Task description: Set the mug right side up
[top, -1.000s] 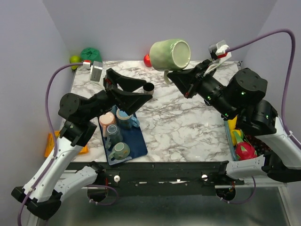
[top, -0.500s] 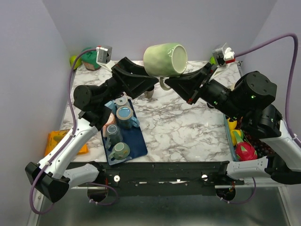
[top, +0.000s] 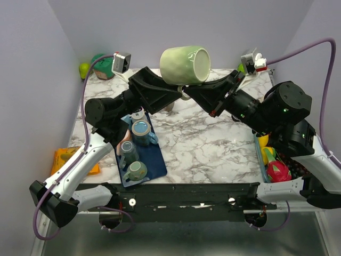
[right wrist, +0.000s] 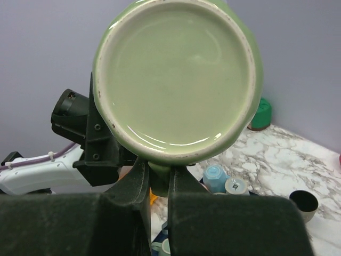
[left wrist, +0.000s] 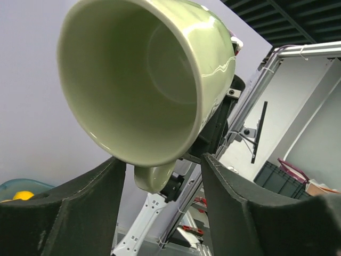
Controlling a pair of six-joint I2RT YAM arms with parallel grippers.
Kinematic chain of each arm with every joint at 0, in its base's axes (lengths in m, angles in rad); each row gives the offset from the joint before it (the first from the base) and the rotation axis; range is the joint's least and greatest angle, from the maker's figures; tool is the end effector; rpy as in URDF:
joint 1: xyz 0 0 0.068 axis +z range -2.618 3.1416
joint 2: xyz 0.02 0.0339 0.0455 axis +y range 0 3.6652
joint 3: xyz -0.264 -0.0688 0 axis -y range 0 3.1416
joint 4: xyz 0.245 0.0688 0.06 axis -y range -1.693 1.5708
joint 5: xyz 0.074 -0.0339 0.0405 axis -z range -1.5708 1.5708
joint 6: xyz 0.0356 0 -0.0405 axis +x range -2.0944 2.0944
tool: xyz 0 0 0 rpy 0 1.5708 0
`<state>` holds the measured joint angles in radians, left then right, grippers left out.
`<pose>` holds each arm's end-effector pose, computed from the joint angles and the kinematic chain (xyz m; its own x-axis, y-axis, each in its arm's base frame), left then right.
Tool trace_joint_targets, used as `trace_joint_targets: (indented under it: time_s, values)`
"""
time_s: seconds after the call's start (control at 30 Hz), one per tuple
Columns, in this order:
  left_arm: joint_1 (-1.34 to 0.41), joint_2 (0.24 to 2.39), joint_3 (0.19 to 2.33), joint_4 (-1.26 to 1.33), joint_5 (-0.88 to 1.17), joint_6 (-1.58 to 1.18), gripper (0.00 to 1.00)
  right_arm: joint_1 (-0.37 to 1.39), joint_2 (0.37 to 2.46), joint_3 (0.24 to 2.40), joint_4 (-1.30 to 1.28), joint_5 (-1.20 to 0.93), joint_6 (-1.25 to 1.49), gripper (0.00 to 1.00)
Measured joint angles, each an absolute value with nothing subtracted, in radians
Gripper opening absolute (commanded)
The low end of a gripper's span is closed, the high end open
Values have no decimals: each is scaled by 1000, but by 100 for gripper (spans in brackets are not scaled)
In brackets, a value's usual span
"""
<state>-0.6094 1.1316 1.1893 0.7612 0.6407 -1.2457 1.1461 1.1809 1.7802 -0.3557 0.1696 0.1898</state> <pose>0.1673 -0.1428 0.5014 -0.5608 -0.5350 -0.6319 0.8210 -0.2608 -0.5078 0.0854 0.1743 0.5717 -0.0591 0.3206 -0.9454 -0.8344 0.5039 0.2231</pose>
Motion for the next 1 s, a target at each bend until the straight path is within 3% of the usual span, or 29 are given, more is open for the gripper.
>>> trace_joint_targets:
  time_s: [0.2, 0.53, 0.7, 0.8, 0.87, 0.97, 1.0]
  values:
    - [-614, 1134, 1189, 764, 648, -1250, 56, 1146, 1181, 1748, -308, 166, 189, 1]
    - [-630, 1188, 1208, 879, 691, -1299, 8, 1146, 1160, 1715, -233, 134, 202, 1]
    - [-635, 1203, 1208, 905, 697, -1315, 7, 1146, 1147, 1695, -218, 113, 198, 1]
    - [-635, 1209, 1208, 919, 702, -1319, 15, 1146, 1142, 1687, -216, 113, 199, 1]
    - [-636, 1211, 1208, 928, 704, -1323, 1, 1146, 1140, 1682, -210, 112, 199, 1]
    - [-636, 1220, 1208, 945, 705, -1330, 0, 1146, 1136, 1673, -203, 120, 202, 1]
    - [-636, 1222, 1208, 945, 705, -1331, 0, 1146, 1135, 1670, -203, 130, 203, 7]
